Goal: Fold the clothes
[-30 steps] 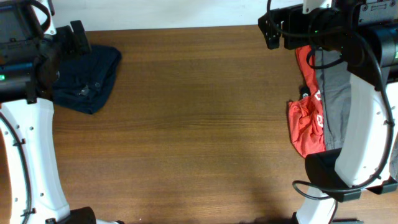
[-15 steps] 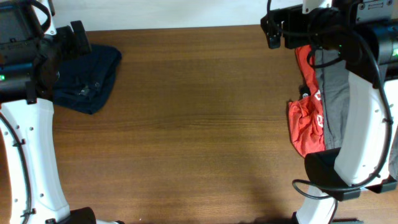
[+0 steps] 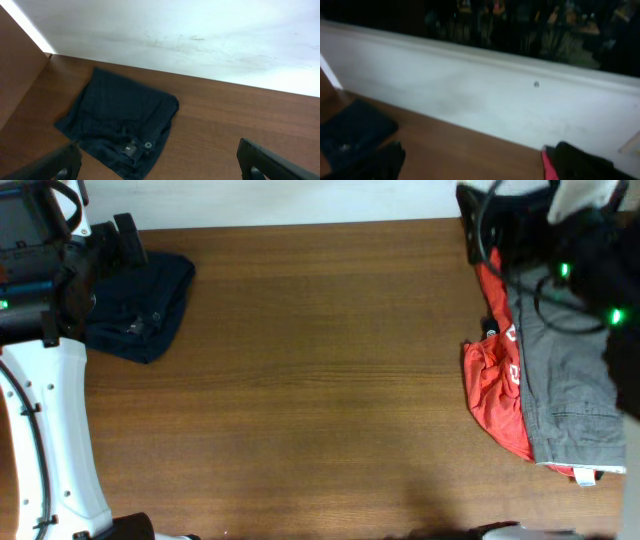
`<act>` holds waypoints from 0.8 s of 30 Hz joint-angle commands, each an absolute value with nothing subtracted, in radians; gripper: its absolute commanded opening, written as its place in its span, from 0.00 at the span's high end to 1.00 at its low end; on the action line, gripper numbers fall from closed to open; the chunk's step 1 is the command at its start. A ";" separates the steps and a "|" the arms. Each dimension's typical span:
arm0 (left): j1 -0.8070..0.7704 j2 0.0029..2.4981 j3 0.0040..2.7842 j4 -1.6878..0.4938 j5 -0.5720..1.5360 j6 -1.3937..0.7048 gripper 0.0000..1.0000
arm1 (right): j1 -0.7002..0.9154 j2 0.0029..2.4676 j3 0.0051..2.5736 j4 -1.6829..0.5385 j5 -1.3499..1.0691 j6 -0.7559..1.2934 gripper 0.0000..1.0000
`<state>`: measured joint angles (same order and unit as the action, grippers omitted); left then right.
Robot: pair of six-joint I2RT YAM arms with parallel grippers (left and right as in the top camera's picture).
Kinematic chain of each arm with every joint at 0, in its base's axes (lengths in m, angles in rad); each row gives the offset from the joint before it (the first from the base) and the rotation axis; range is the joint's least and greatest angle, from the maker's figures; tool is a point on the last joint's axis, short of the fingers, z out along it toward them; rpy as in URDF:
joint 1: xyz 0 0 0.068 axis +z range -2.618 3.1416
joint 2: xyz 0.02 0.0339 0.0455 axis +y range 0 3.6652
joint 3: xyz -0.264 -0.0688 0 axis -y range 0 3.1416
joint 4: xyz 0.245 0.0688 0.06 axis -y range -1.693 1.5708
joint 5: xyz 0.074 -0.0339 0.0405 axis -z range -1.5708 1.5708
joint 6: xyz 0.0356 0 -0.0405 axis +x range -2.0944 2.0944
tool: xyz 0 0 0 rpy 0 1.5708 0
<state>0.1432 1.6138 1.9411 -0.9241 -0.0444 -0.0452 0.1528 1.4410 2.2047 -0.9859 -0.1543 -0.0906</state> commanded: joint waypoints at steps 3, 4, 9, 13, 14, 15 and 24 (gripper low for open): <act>0.145 1.606 1.948 -0.922 -0.048 -0.032 0.01 | 0.133 1.226 1.751 -0.786 -0.146 -0.101 0.01; 0.145 1.606 1.948 -0.922 -0.048 -0.032 0.01 | 0.126 1.182 1.667 -0.743 -0.146 -0.101 0.01; 0.145 1.606 1.948 -0.922 -0.048 -0.032 0.01 | 0.067 0.939 1.198 -0.489 -0.146 -0.100 0.01; 0.145 1.606 1.948 -0.922 -0.048 -0.032 0.01 | 0.027 0.775 0.902 -0.346 -0.146 -0.100 0.01; 0.145 1.606 1.948 -0.922 -0.048 -0.032 0.01 | 0.019 0.726 0.822 -0.310 -0.146 -0.098 0.01; 0.145 1.606 1.948 -0.922 -0.048 -0.032 0.01 | 0.012 0.676 0.742 -0.274 -0.146 -0.097 0.01; 0.145 1.606 1.948 -0.922 -0.048 -0.032 0.01 | -0.003 0.279 0.220 -0.044 -0.145 -0.097 0.01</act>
<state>0.1432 1.6138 1.9411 -0.9245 -0.0444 -0.0452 0.0059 0.3580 0.3038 -0.0612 -0.1539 -0.0944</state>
